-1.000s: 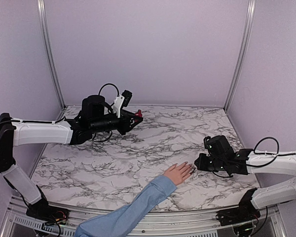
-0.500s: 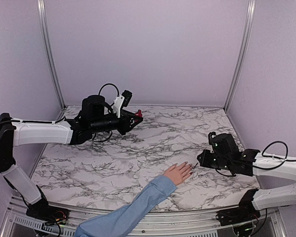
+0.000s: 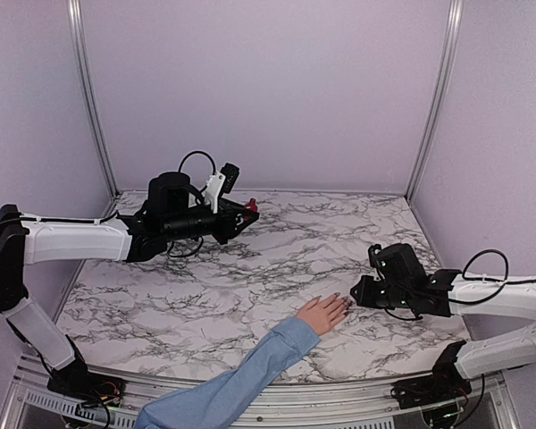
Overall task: Paint the nails
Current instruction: Paint the hand on the nail.
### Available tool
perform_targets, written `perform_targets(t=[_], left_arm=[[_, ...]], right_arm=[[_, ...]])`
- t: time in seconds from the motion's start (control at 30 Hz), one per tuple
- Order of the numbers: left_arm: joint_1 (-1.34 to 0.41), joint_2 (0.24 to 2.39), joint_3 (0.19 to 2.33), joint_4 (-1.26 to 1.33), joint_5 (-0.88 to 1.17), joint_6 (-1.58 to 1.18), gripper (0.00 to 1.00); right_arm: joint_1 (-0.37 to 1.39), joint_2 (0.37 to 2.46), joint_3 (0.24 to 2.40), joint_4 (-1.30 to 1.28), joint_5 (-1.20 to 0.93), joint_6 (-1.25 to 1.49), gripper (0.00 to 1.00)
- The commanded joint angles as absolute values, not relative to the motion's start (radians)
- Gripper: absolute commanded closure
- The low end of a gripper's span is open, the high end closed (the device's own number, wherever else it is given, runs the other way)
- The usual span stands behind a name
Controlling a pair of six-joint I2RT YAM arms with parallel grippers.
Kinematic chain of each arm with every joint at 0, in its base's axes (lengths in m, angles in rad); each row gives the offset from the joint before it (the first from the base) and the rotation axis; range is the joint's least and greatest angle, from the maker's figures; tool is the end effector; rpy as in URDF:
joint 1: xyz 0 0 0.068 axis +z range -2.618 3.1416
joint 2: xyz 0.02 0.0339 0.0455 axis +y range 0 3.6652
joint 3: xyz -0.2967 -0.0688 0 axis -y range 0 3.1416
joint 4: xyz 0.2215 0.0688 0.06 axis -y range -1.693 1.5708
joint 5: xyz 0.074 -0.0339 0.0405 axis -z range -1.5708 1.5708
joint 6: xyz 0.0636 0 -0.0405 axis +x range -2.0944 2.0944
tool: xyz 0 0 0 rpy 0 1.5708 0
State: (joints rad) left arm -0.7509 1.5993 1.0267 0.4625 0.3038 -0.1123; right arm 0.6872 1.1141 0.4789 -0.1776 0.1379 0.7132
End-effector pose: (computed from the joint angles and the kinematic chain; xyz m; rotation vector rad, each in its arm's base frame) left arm 0.2656 -0.2739 0.3257 0.7734 1.5787 -0.8946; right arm 0.1580 0.1184 0.1972 0.0985 2.4308 0.4956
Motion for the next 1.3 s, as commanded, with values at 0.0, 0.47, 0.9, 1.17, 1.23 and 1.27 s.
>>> perform_targets(t=[0.0,0.47,0.9,1.17,1.23,1.27], left_arm=[[-0.754,1.579,1.029,0.471,0.293,-0.113,1.00],[-0.755,1.580,1.028,0.471,0.293,-0.109,1.00],[-0.754,1.583,1.029,0.470,0.295,-0.106,1.00],[-0.755,1.585,1.031,0.470,0.296,-0.103,1.00],[-0.754,1.586,1.030,0.471,0.296,-0.103,1.00],[-0.755,1.585,1.029,0.471,0.296,-0.103,1.00]], right_arm=[[0.698,1.129,0.498,-0.154,0.127,0.706,1.00],[0.696,1.155,0.509,-0.179,0.136,0.713,1.00],[0.697,1.152,0.519,-0.223,0.167,0.731,1.00],[0.696,1.142,0.525,-0.238,0.186,0.731,1.00],[0.697,1.137,0.522,-0.238,0.187,0.732,1.00],[0.697,1.135,0.522,-0.238,0.187,0.733,1.00]])
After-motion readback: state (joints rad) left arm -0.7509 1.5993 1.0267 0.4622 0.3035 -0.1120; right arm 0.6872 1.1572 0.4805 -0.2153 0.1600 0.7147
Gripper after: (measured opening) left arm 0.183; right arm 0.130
